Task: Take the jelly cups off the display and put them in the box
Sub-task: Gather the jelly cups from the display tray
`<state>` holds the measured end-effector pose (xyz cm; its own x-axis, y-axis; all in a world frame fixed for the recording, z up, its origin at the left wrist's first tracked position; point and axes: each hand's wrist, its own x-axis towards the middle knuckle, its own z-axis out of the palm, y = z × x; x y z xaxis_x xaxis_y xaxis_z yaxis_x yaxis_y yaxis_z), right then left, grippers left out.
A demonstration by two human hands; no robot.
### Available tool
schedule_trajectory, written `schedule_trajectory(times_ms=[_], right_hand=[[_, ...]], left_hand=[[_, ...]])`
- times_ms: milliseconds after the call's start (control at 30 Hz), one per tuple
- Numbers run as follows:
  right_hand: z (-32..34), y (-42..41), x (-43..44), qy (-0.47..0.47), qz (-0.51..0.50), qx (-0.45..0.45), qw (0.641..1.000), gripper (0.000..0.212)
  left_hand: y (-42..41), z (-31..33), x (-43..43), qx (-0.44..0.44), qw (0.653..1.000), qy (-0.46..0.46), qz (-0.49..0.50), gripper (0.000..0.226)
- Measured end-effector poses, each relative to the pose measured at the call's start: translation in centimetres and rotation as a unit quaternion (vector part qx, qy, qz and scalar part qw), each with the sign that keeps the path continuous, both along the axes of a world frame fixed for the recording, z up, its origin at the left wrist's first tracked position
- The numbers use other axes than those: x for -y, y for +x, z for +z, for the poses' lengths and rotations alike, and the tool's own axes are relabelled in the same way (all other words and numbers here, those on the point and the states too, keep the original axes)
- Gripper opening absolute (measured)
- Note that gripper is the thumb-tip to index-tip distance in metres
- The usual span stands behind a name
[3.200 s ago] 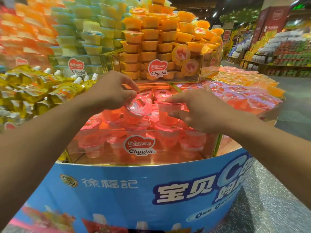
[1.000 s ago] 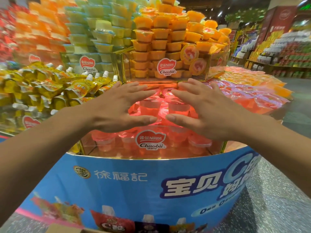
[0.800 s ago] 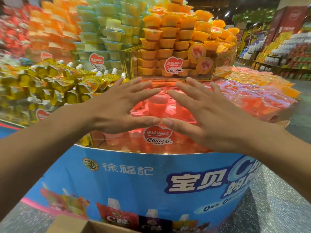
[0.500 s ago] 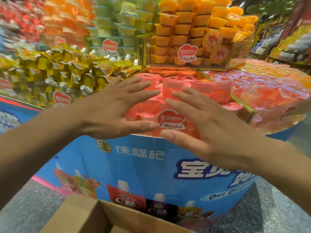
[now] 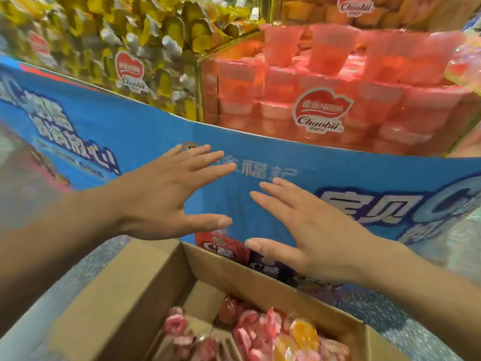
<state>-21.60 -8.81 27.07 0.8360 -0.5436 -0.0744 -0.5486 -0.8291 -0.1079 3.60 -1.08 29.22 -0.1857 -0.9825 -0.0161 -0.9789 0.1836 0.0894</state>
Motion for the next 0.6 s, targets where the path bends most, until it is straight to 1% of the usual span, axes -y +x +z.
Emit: schedule_trajectory(times_ms=[233,400,533,600], right_hand=[[-7.2,1.0,-0.5,0.014,-0.006,-0.011,1.0,0.1],[-13.3,2.3,-1.5,0.058,-0.006,-0.043,0.997,0.094],[-17.8,3.1,-1.3,0.077,-0.002,-0.035,0.996,0.087],[-19.9,3.3,-1.2,0.09,-0.005,-0.038,0.995,0.088]], left_hand=[[0.2,-7.6,-1.3,0.002,0.999,0.031,0.018,0.1],[1.3,-14.6,-2.1,-0.006,0.995,0.09,0.033,0.1],[2.5,-19.1,-2.5,-0.031,0.989,0.136,0.055,0.103],[3.0,-21.0,-2.6,-0.049,0.986,0.147,0.06,0.103]])
